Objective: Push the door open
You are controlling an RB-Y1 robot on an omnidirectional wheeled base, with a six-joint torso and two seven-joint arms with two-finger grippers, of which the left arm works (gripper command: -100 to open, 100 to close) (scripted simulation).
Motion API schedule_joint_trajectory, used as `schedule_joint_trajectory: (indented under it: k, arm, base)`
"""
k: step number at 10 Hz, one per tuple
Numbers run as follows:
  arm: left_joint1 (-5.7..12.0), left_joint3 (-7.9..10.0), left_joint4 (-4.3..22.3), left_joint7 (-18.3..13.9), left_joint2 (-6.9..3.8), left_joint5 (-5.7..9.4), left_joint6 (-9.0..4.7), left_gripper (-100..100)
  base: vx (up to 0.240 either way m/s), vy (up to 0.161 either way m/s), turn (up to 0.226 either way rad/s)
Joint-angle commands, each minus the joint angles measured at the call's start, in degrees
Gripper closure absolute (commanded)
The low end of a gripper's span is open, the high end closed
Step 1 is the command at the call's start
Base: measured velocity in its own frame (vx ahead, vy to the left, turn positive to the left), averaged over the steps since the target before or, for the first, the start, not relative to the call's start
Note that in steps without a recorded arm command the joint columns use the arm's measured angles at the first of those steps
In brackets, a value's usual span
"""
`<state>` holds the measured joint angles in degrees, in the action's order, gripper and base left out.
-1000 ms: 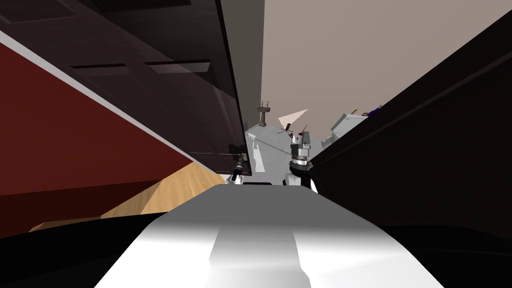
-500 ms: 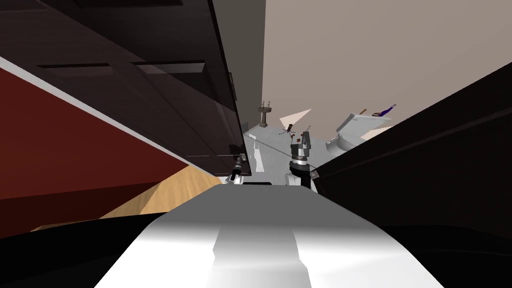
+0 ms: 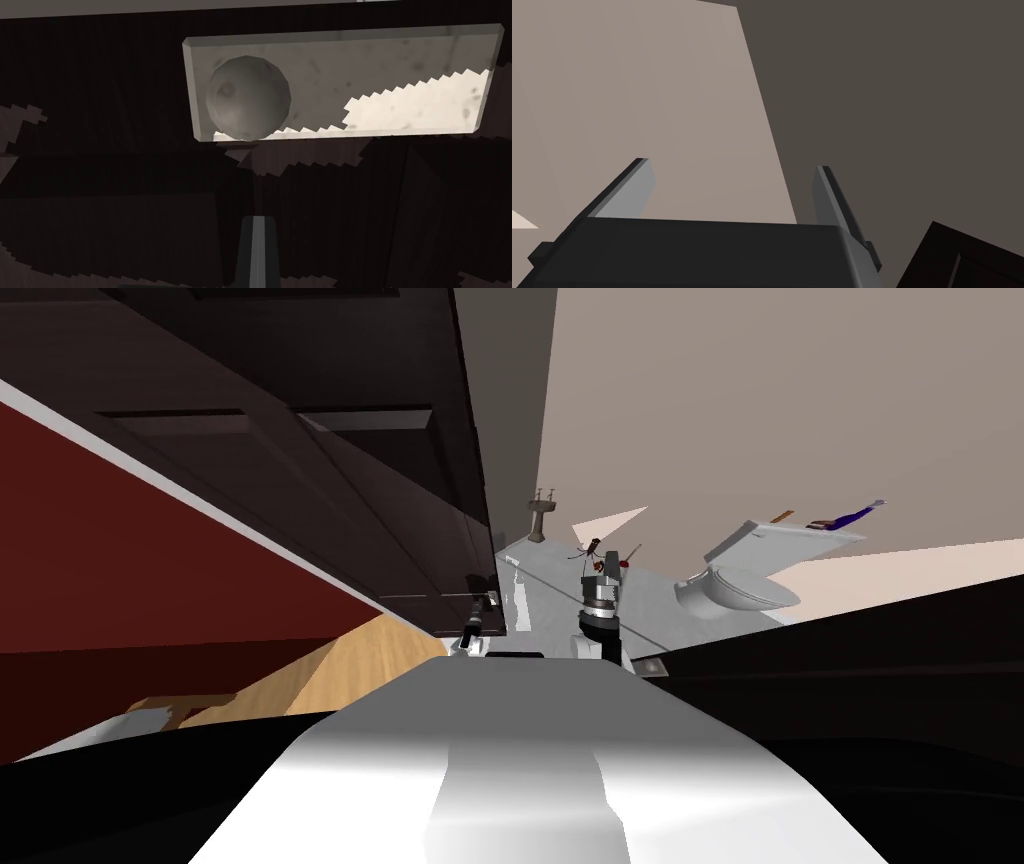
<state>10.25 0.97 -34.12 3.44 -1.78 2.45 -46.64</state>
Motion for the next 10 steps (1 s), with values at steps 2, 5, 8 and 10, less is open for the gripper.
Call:
schedule_joint_trajectory:
  k: [2, 5, 8, 10]
  arm:
    - [0.79, -3.06, 1.0, 0.4, -0.01, 1.49, -0.21, -100]
    - [1.75, -7.35, 2.3, 1.0, 0.68, 3.57, -0.53, -100]
    - [2.50, -10.70, 3.3, 1.4, 1.80, 5.20, -0.79, -100]
    - [2.83, -12.19, 3.7, 1.6, 2.48, 5.92, -0.90, -100]
  base:
    - [-0.104, 0.062, 0.157]
    - [-0.070, 0.036, 0.201]
    - [-0.073, 0.003, 0.193]
    - [-0.077, -0.025, 0.117]
